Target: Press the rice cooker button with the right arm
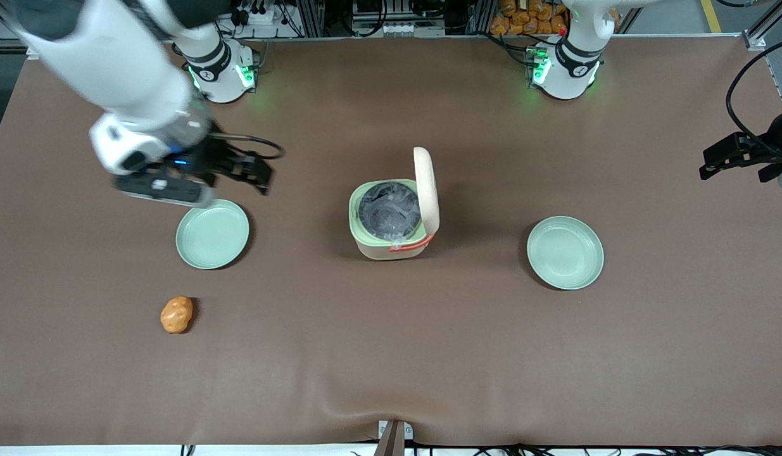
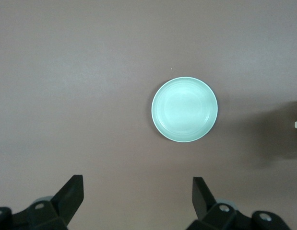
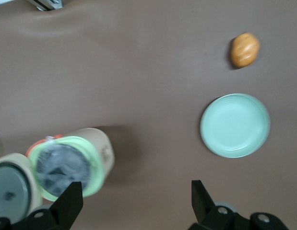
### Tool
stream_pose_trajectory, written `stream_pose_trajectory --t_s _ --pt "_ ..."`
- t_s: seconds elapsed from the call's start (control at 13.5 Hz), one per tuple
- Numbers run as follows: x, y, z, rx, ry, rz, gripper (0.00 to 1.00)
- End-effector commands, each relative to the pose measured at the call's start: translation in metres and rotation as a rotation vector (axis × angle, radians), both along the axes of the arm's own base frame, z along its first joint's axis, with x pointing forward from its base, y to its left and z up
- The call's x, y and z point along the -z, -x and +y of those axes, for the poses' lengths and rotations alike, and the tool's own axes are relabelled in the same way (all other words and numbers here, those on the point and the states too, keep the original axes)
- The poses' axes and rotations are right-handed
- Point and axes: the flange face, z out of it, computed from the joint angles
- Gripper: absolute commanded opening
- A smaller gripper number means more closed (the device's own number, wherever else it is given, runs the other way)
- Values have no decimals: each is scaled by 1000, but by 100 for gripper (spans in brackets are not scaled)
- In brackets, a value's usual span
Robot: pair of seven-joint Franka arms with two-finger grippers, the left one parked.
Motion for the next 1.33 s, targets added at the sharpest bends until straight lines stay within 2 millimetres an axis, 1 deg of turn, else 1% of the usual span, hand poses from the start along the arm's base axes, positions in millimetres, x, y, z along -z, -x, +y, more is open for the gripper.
stream_pose_trajectory --t_s 0.0,0.07,0.15,0.37,0.52,0.59,0.74,0.89,1.04,1.11,1.26 --pt "-27 9 -79 -102 40 20 100" --pt "-36 11 -103 -122 65 9 100" --pt "-38 11 -123 -155 83 4 100" --pt "-34 4 -178 -223 89 18 100" --pt "-30 2 -205 -255 87 22 100" --pt "-31 4 -219 -275 83 19 100" --pt "-24 8 -244 -269 75 36 100" --pt "-20 19 -256 -274 63 29 100" --pt "-14 34 -265 -272 50 -5 100" --pt "-10 40 -267 -286 52 -12 100" --pt "-4 45 -269 -311 50 -19 100"
